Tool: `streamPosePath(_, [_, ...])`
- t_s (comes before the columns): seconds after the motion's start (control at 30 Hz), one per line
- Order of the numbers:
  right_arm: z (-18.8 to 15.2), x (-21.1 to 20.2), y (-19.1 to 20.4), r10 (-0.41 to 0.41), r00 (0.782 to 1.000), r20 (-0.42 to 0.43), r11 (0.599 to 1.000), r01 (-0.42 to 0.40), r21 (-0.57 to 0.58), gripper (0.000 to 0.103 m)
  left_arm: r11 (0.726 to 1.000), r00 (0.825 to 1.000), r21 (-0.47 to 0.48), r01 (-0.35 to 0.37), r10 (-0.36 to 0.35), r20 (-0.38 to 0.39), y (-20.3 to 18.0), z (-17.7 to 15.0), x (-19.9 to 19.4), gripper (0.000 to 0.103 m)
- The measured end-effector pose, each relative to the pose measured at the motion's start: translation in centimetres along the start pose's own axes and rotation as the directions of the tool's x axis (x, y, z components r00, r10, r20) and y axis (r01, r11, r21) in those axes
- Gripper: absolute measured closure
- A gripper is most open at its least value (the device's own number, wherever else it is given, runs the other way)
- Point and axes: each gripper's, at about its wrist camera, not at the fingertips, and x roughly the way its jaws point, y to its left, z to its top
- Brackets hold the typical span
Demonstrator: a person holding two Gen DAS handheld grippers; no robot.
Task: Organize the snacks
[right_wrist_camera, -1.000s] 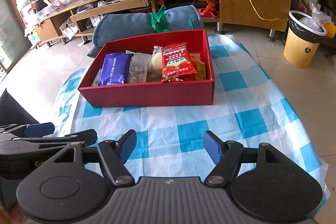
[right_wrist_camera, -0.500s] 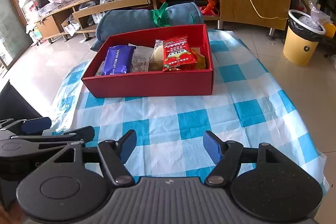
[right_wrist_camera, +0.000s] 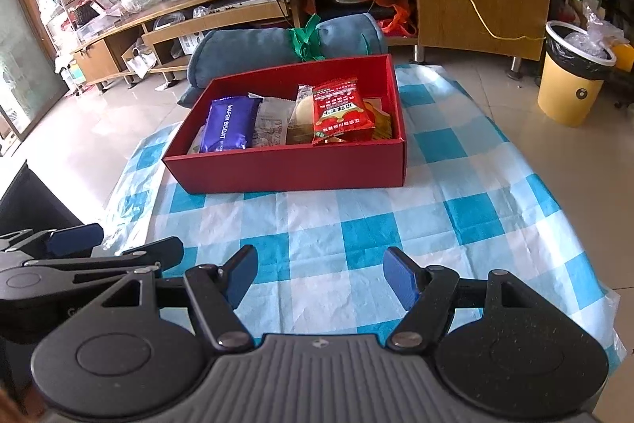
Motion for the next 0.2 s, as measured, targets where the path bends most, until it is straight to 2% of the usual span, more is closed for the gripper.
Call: streamPosePath(0.2, [0.09,-0.15,-0.1,0.017,1.0,0.006,1.0,-0.017,0.009,0.038,1.0,1.0,-0.008,0.002,-0.002,0.019,0.13,0.03,-0.22,0.015])
